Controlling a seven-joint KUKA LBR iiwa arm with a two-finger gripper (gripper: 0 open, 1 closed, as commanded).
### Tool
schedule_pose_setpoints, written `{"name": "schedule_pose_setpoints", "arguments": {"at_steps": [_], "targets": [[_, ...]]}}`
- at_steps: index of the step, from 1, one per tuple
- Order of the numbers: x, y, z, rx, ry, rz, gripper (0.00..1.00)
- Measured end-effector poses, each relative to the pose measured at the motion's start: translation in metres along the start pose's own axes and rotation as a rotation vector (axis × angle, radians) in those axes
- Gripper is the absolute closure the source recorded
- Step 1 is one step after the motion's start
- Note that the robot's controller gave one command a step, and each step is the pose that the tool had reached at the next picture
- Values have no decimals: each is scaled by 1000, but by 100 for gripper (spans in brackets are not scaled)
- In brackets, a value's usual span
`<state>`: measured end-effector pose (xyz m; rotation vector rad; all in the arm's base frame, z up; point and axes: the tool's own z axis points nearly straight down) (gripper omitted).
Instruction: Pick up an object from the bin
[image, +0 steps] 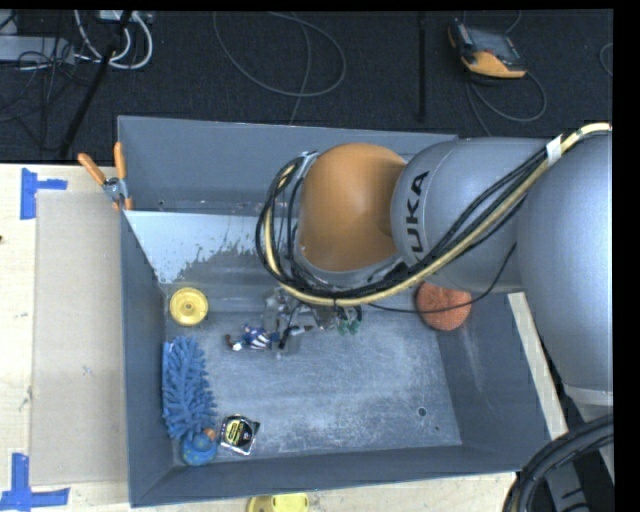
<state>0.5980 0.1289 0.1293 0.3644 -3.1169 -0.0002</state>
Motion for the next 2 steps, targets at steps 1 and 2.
{"name": "schedule_pose_setpoints", "arguments": {"at_steps": [1, 2], "targets": [[-4, -19, -25, 0, -6, 40, 100], [-4, 1, -71, 0, -1, -4, 100]]}}
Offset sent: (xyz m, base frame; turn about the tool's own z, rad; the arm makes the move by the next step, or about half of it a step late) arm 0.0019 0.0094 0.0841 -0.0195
